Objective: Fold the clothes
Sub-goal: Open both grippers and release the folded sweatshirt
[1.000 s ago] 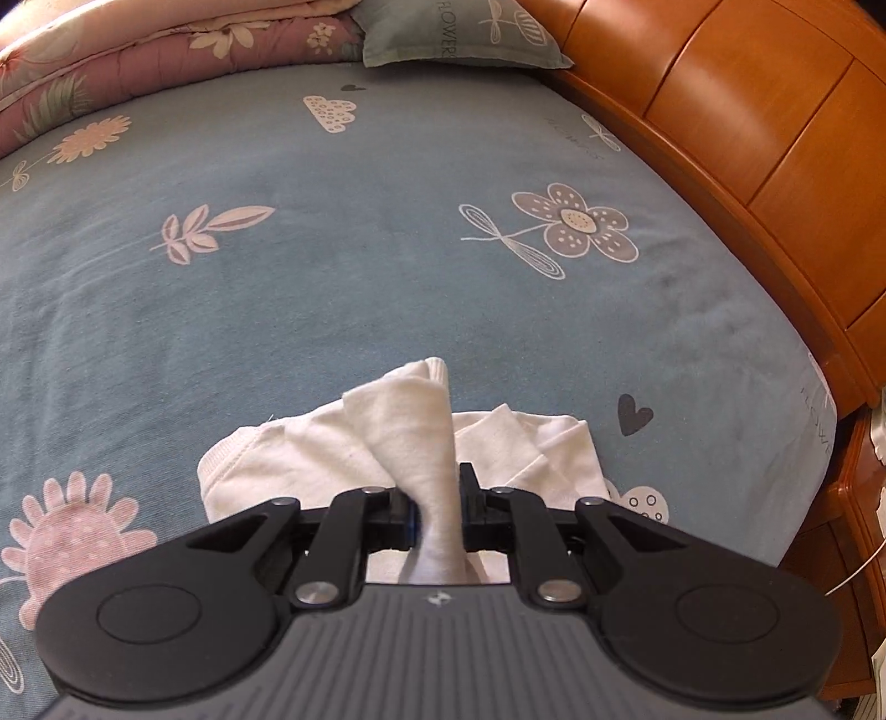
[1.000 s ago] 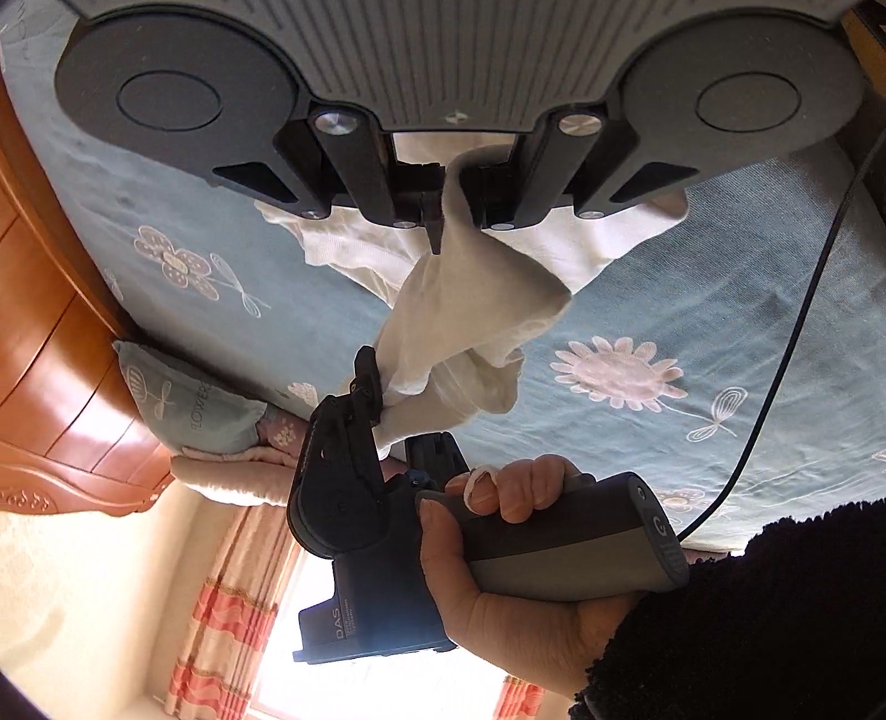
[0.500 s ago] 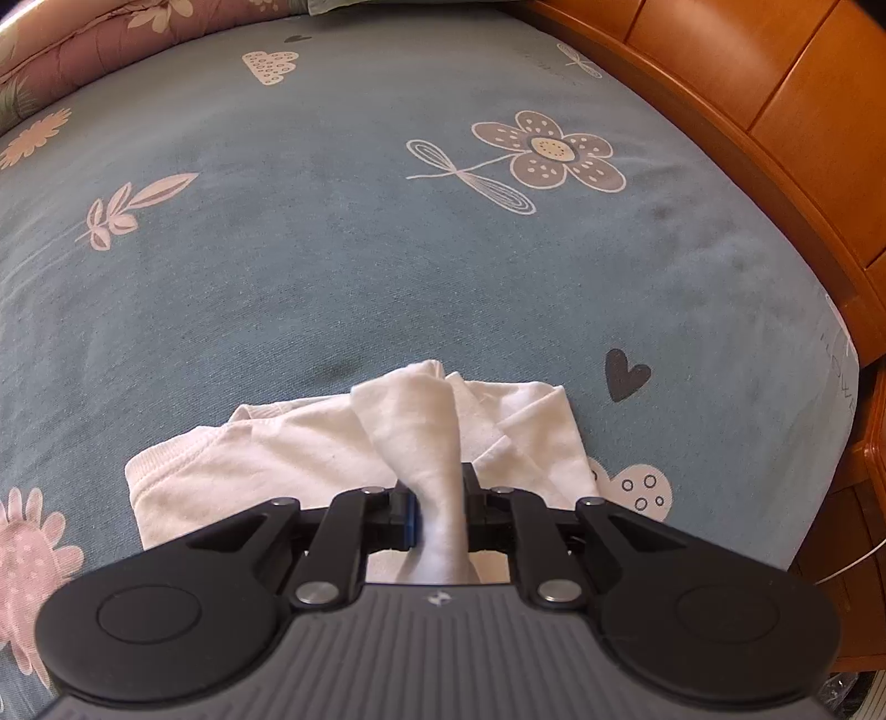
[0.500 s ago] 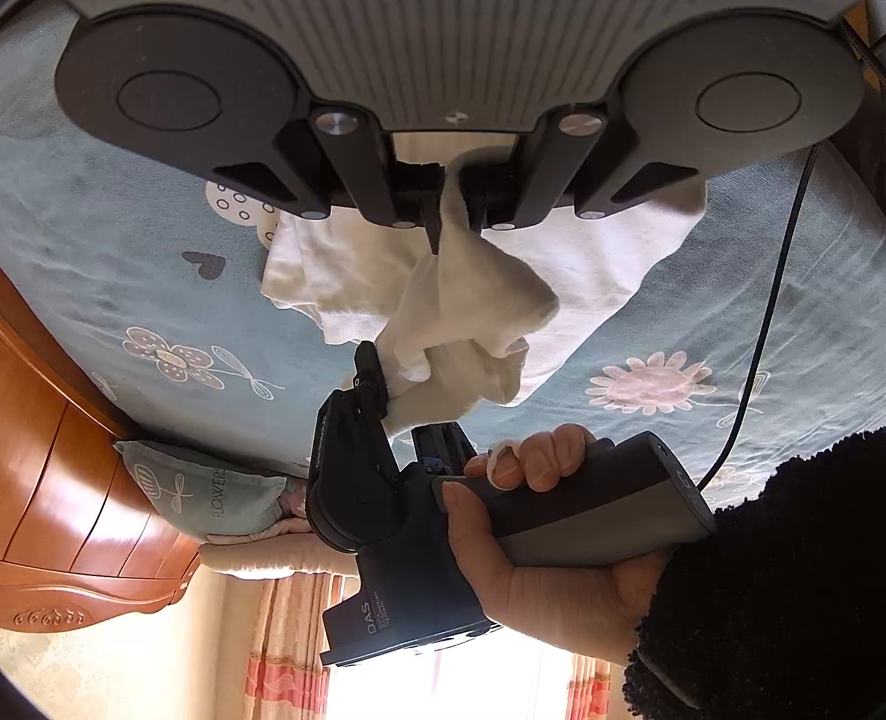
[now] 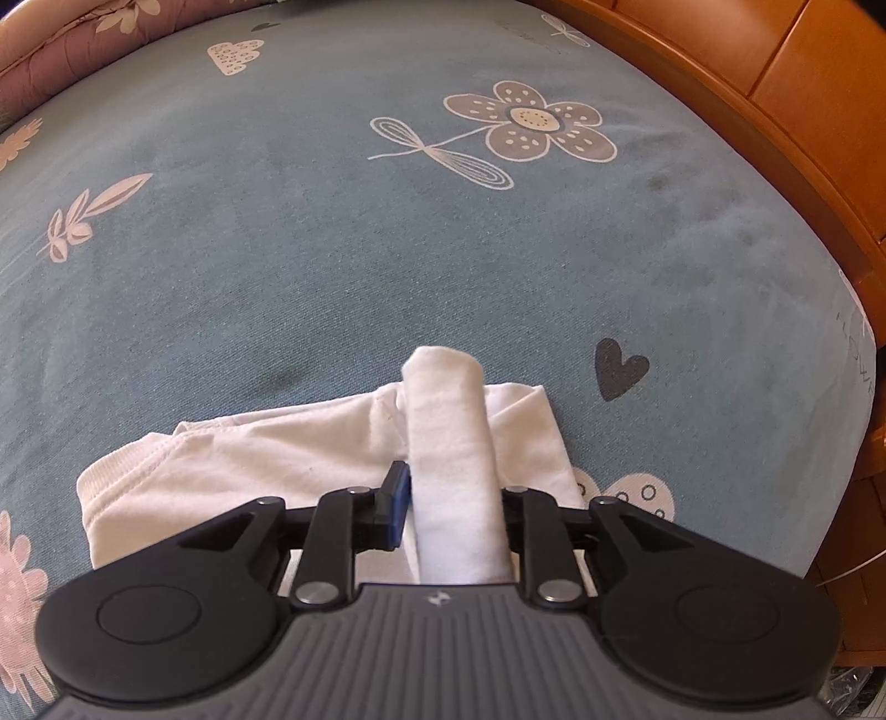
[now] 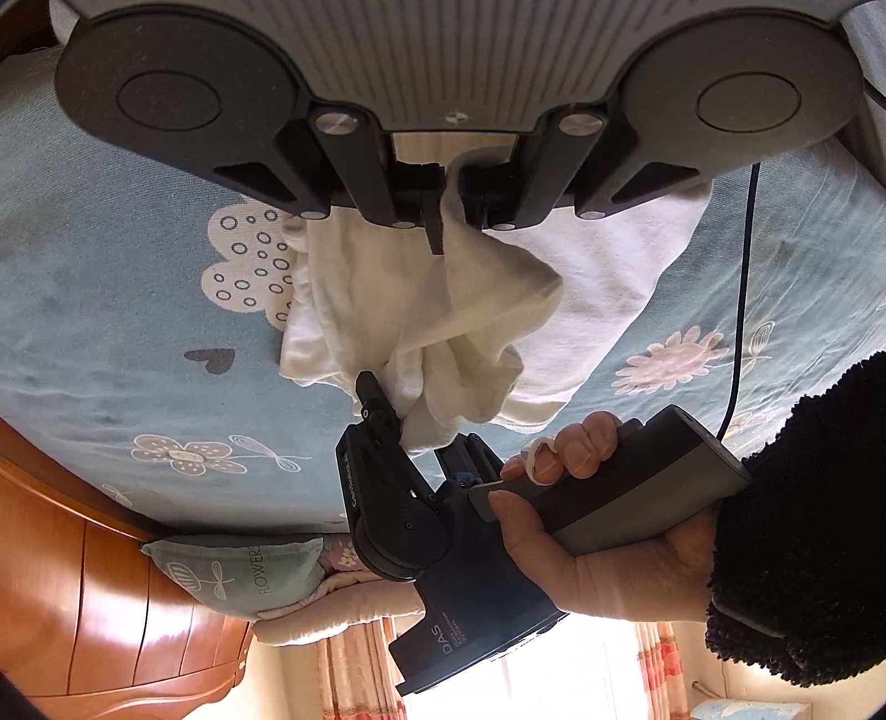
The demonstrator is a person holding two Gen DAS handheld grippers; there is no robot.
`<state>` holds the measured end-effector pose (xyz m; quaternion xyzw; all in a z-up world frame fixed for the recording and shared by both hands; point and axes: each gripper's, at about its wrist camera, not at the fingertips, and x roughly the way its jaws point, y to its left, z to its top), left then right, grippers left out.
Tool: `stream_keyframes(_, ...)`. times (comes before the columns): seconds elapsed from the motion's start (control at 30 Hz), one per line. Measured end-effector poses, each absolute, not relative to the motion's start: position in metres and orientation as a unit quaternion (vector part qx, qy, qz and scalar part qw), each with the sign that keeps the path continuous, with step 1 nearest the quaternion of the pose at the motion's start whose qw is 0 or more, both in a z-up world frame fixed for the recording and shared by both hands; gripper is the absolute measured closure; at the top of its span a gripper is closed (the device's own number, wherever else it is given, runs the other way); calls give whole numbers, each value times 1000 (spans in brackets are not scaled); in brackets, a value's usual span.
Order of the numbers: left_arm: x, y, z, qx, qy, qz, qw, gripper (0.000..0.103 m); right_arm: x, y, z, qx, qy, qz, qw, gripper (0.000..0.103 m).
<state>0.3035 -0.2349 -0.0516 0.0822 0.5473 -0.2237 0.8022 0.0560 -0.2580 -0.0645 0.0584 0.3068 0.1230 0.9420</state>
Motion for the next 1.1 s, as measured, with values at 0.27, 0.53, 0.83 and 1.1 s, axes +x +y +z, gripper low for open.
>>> stream_keyframes(0.27,303,-246,-49,59,532,-249,807,57,62,-273,-72,157,319,124,926,84)
stream_keyframes(0.53,297,-236,-24,2,497,-308,811,46,53,-299,-72,208,317,68,923,51)
stream_keyframes(0.83,273,-175,5,56,440,-304,843,32,64,-290,-32,122,264,79,954,50)
stream_keyframes(1.1,228,-106,-16,56,431,-305,848,27,114,-262,-57,52,314,116,941,64)
